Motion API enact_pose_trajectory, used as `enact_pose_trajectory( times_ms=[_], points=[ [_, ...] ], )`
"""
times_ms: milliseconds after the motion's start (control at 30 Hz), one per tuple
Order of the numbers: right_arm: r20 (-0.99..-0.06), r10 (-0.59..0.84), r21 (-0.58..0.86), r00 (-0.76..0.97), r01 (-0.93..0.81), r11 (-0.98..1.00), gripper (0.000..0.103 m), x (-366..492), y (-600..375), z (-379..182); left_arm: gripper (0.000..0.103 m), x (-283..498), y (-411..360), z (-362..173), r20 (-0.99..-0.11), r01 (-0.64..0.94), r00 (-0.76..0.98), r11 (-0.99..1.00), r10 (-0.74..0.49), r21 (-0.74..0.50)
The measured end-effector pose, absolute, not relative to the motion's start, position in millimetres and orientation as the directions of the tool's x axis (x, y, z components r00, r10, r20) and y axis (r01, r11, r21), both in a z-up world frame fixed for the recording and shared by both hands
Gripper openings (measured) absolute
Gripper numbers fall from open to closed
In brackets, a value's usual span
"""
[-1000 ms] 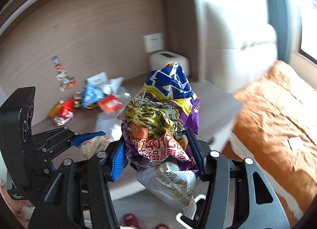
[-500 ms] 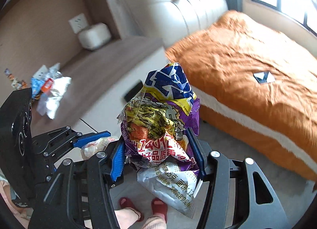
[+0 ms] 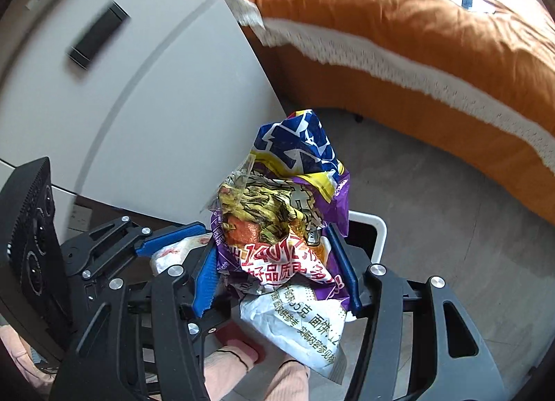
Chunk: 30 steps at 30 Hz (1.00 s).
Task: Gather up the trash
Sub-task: 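Open both tools to drop the wrappers into the bin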
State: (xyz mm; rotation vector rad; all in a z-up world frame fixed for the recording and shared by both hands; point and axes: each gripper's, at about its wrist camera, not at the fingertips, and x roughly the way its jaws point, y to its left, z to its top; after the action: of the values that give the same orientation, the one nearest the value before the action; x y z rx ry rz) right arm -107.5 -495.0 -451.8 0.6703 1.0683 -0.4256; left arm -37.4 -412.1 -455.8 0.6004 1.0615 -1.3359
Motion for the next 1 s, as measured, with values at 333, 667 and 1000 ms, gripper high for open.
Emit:
enact_pose_trajectory(
  times_ms=[333, 667, 1000],
  points=[
    [-0.949, 0.069, 0.253, 0.308, 0.612, 0.750, 0.098, -106.2, -501.4, -560.7, 0.098, -42.7, -414.0, -543.3, -0.885, 0.953, -0.113, 0.202, -0.453, -0.225],
    [-0.945, 0.013, 0.219, 0.327, 0.601, 0.769, 0.098, -103.0, -494.4, -529.0, 0.098, -40.9, -404.3, -506.4, -0.868, 0.948, -0.076, 0.234, -0.491, -0.215],
    [-0.899, -0.063, 0.231, 0.434, 0.590, 0.773, 0.098, -102.9, -484.8, -404.4, 0.098, -29.0, -383.2, -391.4, -0.818, 0.928, 0.012, 0.310, -0.575, -0.204]
  ],
)
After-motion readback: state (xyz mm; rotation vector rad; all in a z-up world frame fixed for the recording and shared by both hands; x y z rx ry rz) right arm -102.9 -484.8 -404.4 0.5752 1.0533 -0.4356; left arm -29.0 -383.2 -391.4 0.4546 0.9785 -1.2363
